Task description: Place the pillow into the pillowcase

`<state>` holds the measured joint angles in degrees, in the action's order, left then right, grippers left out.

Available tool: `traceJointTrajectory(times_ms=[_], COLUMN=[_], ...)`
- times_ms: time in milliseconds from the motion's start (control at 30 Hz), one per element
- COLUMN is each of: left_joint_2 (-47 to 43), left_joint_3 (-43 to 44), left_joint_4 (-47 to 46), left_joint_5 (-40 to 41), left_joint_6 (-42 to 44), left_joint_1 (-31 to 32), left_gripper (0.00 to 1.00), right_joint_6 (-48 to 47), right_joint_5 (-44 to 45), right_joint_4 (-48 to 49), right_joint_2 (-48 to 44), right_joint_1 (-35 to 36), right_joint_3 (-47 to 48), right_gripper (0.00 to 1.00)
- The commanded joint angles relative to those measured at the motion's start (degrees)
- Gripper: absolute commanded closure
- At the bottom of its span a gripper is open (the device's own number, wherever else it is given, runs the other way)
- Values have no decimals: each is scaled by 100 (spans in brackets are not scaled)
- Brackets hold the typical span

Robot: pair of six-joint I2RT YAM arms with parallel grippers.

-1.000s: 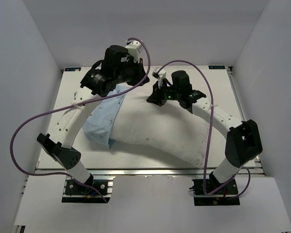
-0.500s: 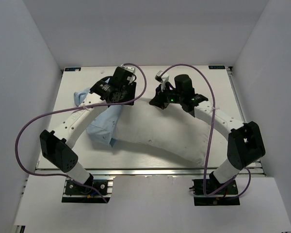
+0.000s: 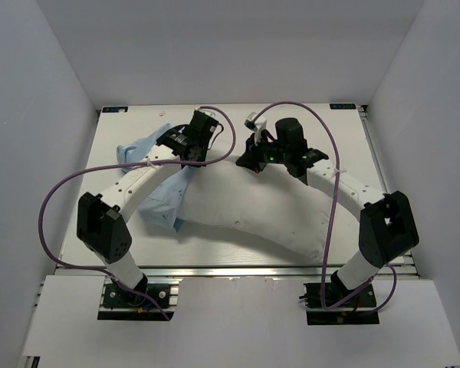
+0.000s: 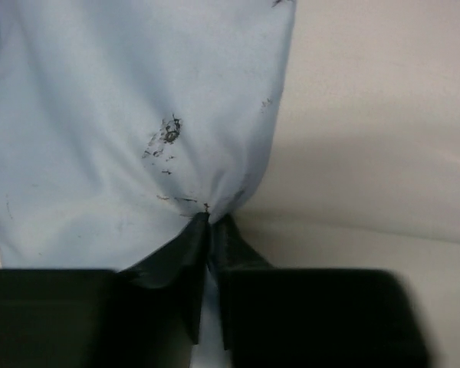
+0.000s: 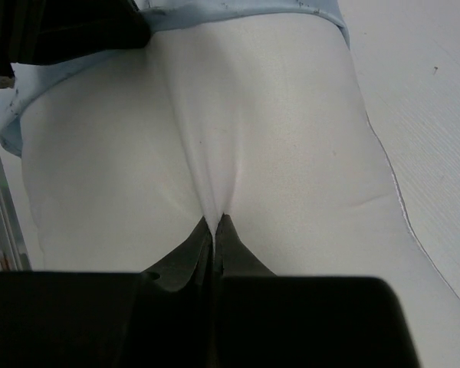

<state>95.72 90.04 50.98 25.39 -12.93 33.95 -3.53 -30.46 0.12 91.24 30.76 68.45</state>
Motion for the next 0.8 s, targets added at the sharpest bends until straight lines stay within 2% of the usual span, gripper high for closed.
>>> traceJointTrajectory(times_ms=[0, 33, 67, 133, 233, 267, 333, 367, 500, 600, 767], left_joint_2=[69, 52, 43, -35, -220, -247, -247, -238, -124, -28, 43], left_joint_3=[-74, -31, 22, 310, 689, 943, 1216, 1461, 1824, 1990, 2044], left_joint_4=[8, 17, 26, 61, -26, -70, -176, -272, -641, -958, -1528], left_joint_5=[414, 449, 458, 327, -541, -1179, -1893, -2628, -4134, -4690, -5043], left_joint_6=[89, 63, 45, -8, -25, -43, -156, -236, -684, -1018, -1484], left_joint_1=[-38, -38, -29, -29, -29, -29, -29, -29, -12, 32, 67], left_gripper=[92, 98, 100, 100, 100, 100, 100, 100, 100, 100, 100], right_joint_6=[-16, -16, -16, -16, 19, 45, 141, 194, 616, 1134, 2266], right_joint_5=[-197, -197, -206, -206, -250, -268, -347, -416, -584, -689, -664], right_joint_4=[-3, -3, -3, -3, 5, 14, 23, 75, 216, 444, 1033], right_joint_2=[8, 8, 16, 51, 121, 148, 244, 280, 490, 587, 597], right_joint_1=[-18, -18, -18, -18, -18, -18, -18, -9, 9, 9, 0], right_joint_3=[-59, -51, -51, -42, 28, 55, 186, 239, 712, 1082, 1856], right_gripper=[100, 100, 100, 100, 100, 100, 100, 100, 100, 100, 100])
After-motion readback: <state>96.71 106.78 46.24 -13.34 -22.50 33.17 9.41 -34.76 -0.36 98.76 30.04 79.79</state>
